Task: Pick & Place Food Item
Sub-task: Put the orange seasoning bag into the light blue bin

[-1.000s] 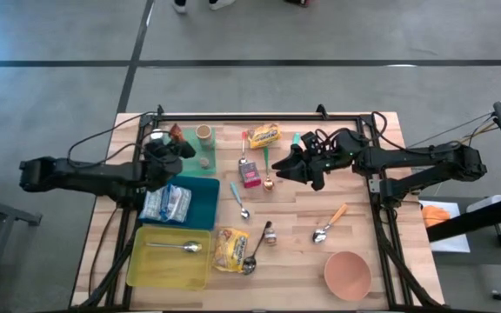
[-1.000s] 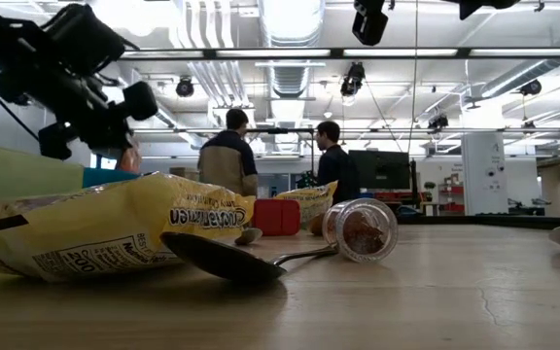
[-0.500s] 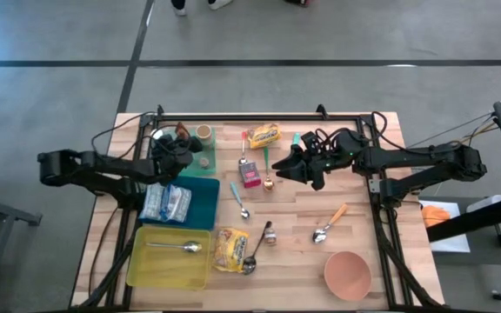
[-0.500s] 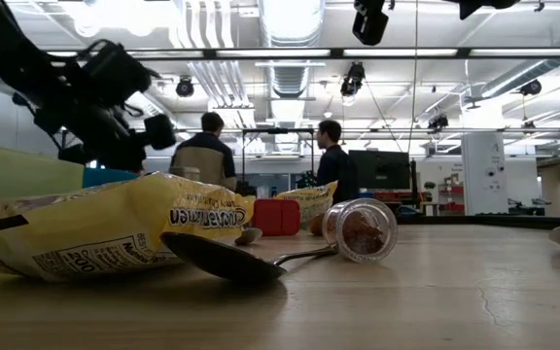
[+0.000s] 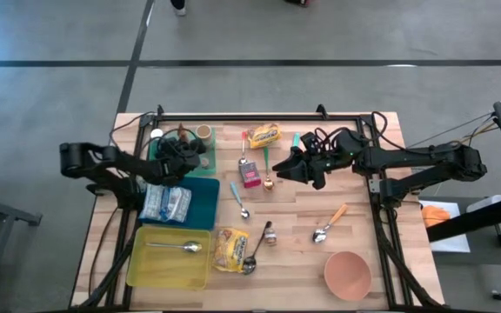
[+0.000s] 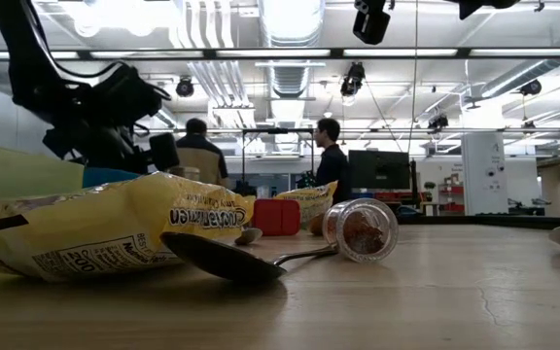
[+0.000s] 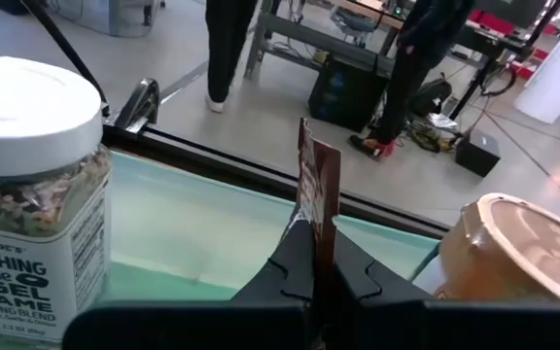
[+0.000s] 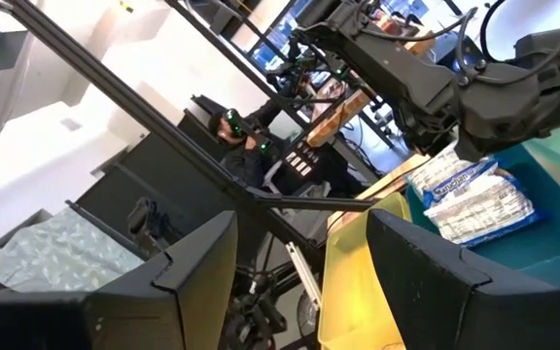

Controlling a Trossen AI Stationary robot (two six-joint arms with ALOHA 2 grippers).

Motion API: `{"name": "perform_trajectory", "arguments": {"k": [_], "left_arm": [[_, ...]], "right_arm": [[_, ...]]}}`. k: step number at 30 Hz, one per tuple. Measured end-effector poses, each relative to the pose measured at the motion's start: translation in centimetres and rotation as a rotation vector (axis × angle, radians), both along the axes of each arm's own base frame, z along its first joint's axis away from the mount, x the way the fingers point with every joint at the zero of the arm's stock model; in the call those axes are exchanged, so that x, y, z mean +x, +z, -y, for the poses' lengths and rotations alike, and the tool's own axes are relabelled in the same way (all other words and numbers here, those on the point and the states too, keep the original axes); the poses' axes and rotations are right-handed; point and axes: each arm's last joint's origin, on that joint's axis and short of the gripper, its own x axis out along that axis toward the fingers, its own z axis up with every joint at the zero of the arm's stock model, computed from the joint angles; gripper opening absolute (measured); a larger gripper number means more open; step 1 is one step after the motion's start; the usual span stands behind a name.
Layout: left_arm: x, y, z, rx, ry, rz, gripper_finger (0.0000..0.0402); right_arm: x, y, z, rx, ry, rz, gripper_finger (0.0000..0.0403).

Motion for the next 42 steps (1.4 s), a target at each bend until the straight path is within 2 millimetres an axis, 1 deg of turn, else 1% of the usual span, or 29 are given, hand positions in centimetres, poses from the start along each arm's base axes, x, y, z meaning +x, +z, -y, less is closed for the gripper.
{"name": "perform_trajectory", "arguments": {"k": [9,31,33,38,42], "left_arm": [[0.04,-0.8,-0.1,0.007,0.036,0.011,0.0],[0.04,-0.95,-0.09,-0.009,0.021,-0.001,0.0001],[0.05,-0.93,-0.08,-0.011,0.019,0.001,0.0005],[0.28,-0.84,-0.15,-0.023,0.005,0.0,0.0036],[0.57,-0.66,-0.24,-0.029,-0.006,0.007,0.0053]], "right_arm": [[0.0,-0.01,0.0,0.008,0.001,-0.003,0.0228],[0.0,-0.01,-0.01,0.007,0.004,-0.003,0.0228],[0.0,-0.01,-0.01,0.008,0.004,-0.003,0.0228],[0.0,0.0,-0.01,0.007,0.004,-0.002,0.0228],[0.0,0.0,-0.01,0.007,0.004,-0.002,0.0228]]}}
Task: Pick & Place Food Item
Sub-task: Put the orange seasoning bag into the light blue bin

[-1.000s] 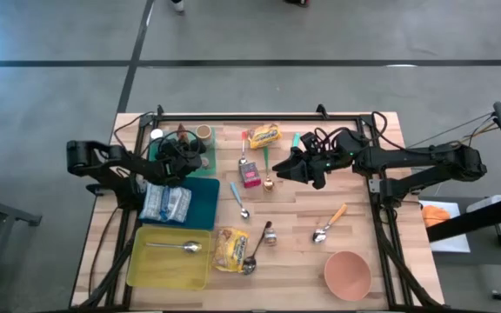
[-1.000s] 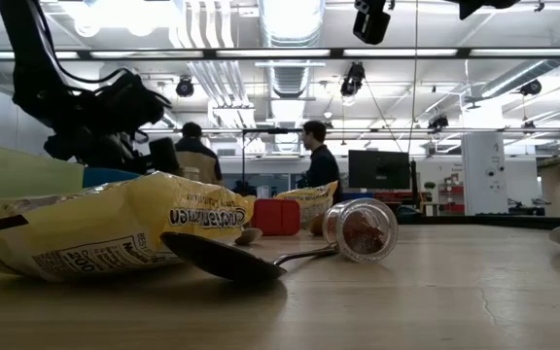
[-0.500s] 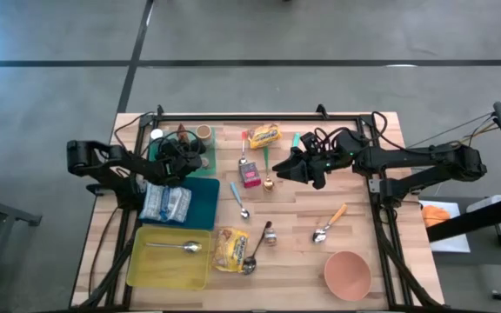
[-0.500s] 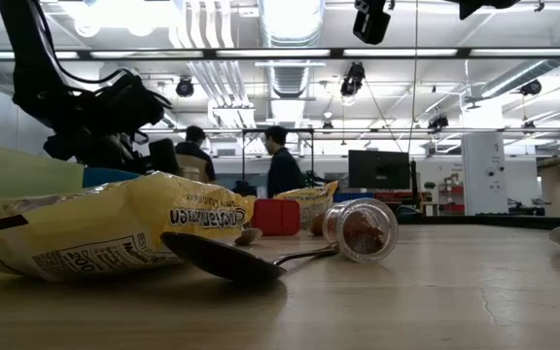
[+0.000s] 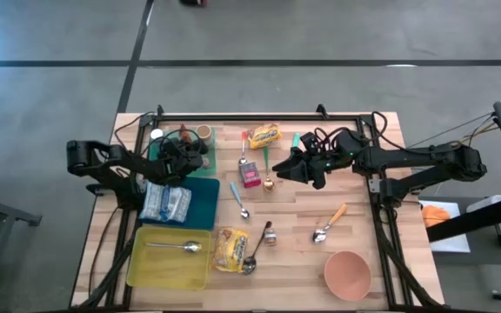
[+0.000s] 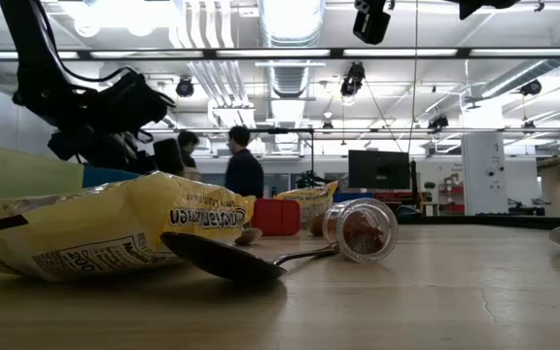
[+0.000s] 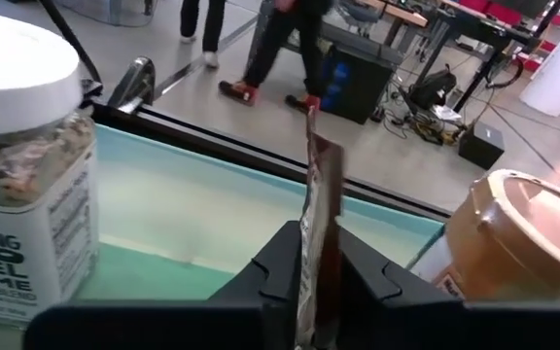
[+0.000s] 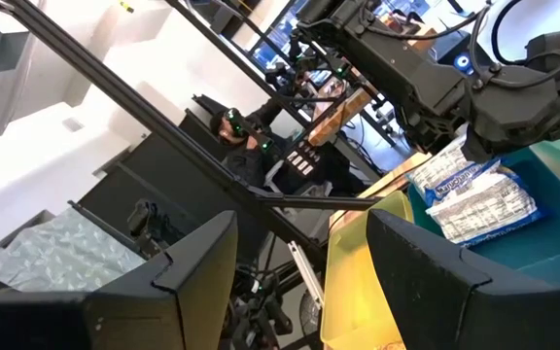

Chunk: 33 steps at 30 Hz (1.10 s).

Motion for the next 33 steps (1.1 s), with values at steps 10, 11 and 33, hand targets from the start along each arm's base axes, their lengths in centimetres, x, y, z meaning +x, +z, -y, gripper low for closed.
{"name": "perform_trajectory", "arguments": {"k": [10,11,33], "left_arm": [[0.3,0.1,0.0,-0.025,-0.05,-0.02,0.0059],[0.3,0.1,0.0,-0.027,-0.052,-0.019,0.0059],[0.4,0.1,0.0,-0.055,-0.102,-0.036,0.006]], "right_arm": [[-0.5,0.5,-0.1,-0.014,0.002,0.025,0.0228],[-0.6,0.6,-0.1,-0.019,0.002,0.031,0.0228],[-1.1,1.2,-0.1,-0.031,0.003,0.054,0.0228]]}}
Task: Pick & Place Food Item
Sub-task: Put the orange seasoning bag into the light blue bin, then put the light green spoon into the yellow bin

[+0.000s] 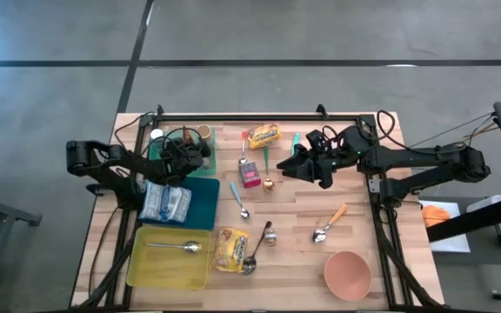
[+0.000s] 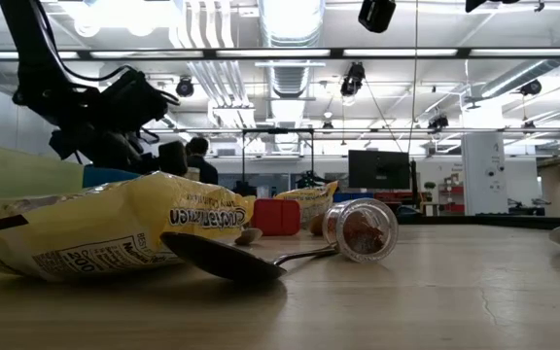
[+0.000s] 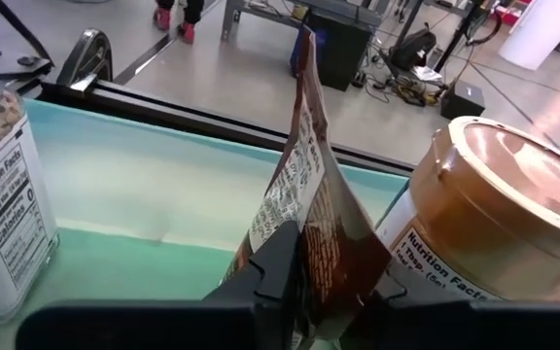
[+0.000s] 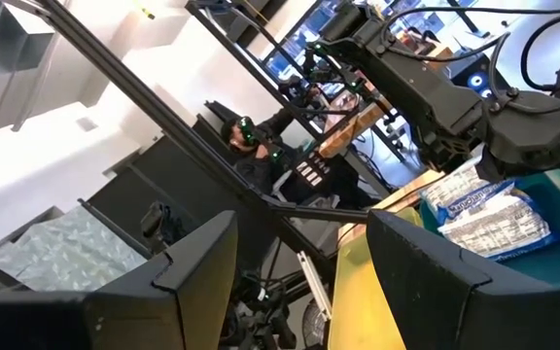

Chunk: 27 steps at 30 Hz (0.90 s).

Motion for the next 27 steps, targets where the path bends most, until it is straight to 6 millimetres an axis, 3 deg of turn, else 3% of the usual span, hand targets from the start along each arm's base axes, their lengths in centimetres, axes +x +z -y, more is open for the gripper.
{"name": "perform_trajectory", "arguments": {"k": [4,16,21,27], "left_arm": [[0.0,0.1,0.0,0.002,-0.008,-0.015,0.0084],[0.0,0.7,0.0,0.008,-0.014,0.019,0.0243],[-0.1,1.6,0.0,0.024,-0.014,0.061,0.0275],[-0.3,2.8,0.1,0.036,-0.02,0.102,0.0284]], "right_arm": [[0.0,0.0,0.0,-0.004,0.0,0.0,0.0228],[0.0,0.0,0.0,-0.004,0.0,0.0,0.0228],[0.0,0.0,0.0,-0.004,0.0,0.0,0.0228],[0.0,0.0,0.0,-0.015,-0.002,0.003,0.0228]]}}
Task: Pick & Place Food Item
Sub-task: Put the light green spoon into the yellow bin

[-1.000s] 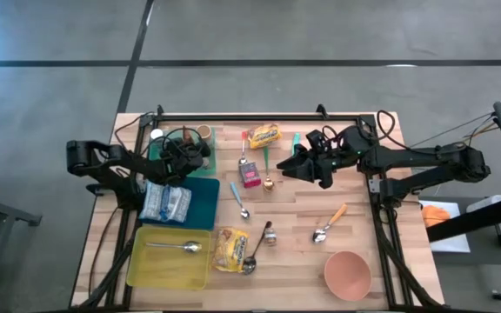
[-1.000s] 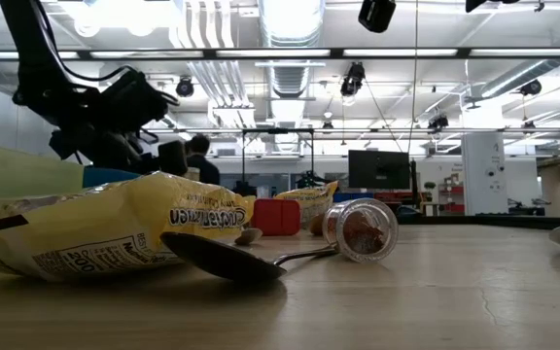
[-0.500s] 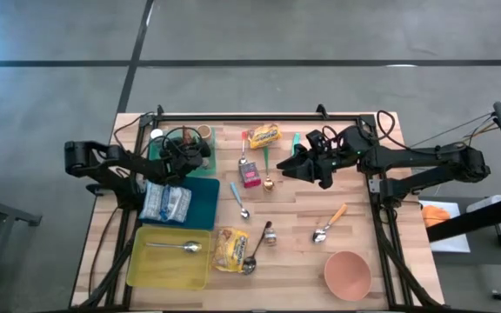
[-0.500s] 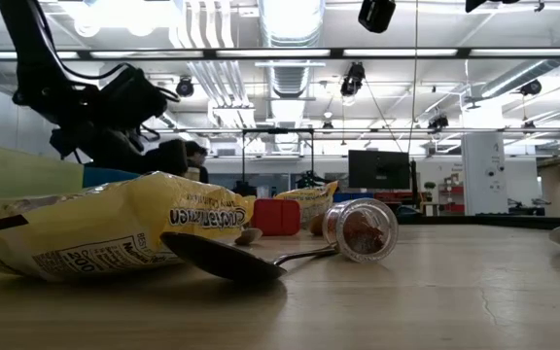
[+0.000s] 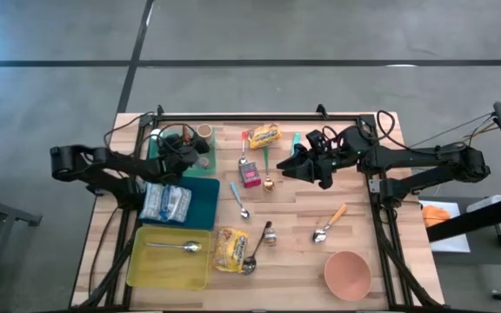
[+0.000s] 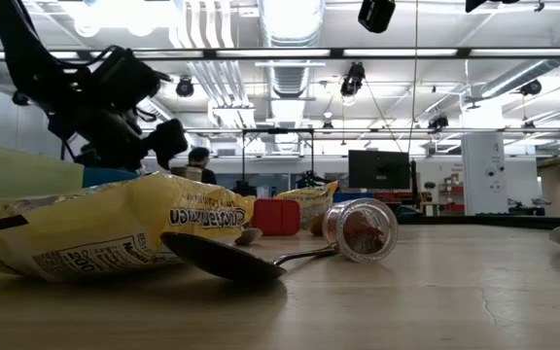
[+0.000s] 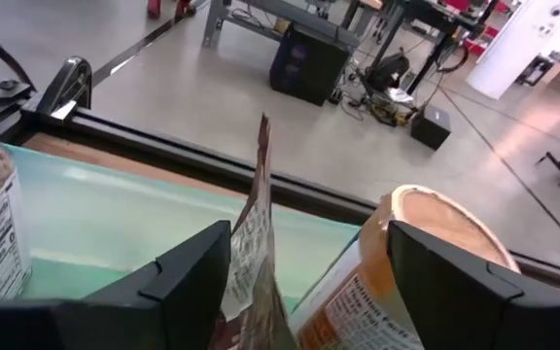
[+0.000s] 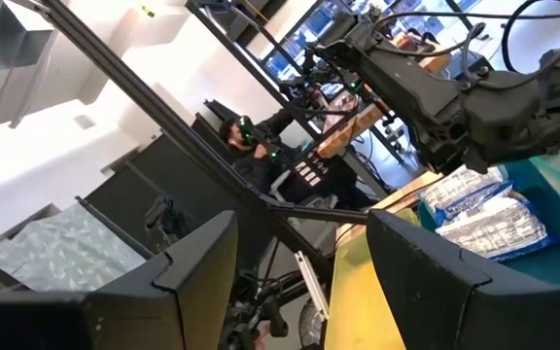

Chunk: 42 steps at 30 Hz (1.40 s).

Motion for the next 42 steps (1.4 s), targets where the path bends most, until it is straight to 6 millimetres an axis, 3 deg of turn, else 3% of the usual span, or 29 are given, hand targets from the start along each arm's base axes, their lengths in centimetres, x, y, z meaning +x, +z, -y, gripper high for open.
{"name": "perform_trajectory", "arguments": {"k": [18,32,42], "left_arm": [[-0.4,2.9,0.4,0.041,-0.153,-0.004,0.0285],[-0.9,5.0,0.8,0.042,-0.27,0.125,0.0285],[0.2,8.7,0.5,0.021,-0.364,-0.098,0.0285]], "right_arm": [[0.0,0.0,0.0,-0.005,-0.001,0.001,0.0228],[0.0,0.0,0.0,-0.002,-0.009,0.0,0.0228],[0.0,0.0,0.1,-0.005,-0.012,0.001,0.0228]]}}
